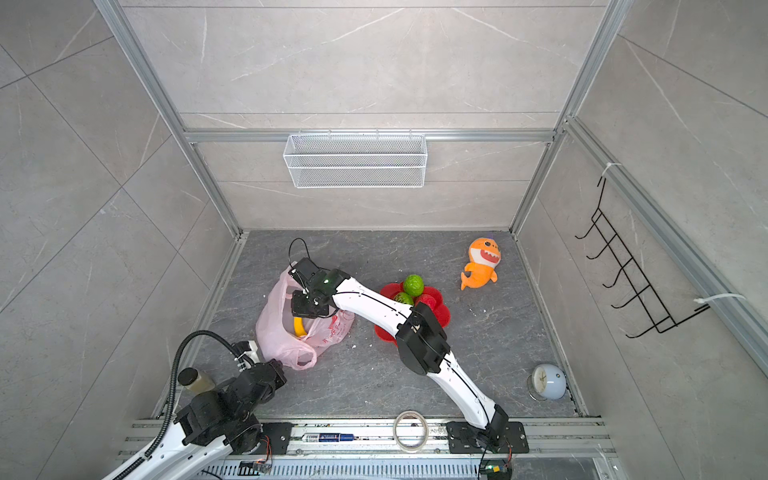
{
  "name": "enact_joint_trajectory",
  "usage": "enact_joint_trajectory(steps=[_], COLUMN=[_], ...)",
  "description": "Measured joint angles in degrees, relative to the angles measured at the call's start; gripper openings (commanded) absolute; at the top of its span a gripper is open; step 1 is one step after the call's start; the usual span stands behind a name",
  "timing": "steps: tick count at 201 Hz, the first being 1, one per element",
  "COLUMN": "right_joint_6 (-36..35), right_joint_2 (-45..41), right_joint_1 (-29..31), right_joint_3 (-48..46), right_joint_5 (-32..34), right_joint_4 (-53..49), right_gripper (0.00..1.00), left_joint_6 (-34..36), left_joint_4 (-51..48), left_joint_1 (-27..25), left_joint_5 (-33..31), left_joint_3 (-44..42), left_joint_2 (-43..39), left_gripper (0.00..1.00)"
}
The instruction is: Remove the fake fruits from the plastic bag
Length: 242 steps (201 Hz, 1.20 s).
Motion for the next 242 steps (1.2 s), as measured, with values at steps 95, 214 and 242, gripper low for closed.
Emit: enact_joint_trajectory(steps=[95, 214, 242], right_joint_6=[-4.1, -4.5, -4.5], right_joint_2=[0.1, 18.9, 19.9], right_joint_1=[0.8, 4.1, 4.5], right_joint_3=[-3.1, 27.1, 27.1], right_joint_5=[2.5, 2.1, 2.5], right_joint_4=[-5.0, -16.1, -18.1], right_gripper=[0.28, 0.52, 0.54], left_joint_6=[-10.5, -9.6, -9.0], left_joint_4=[-5.8, -2.8, -2.6], left_joint_1=[0.0, 0.0, 0.0], left_joint_5=[4.6, 4.9, 5.0], left_joint_3=[0.5, -2.2, -2.2], left_joint_2=[11.5, -5.2, -4.8], left_gripper=[0.0, 0.0, 0.0])
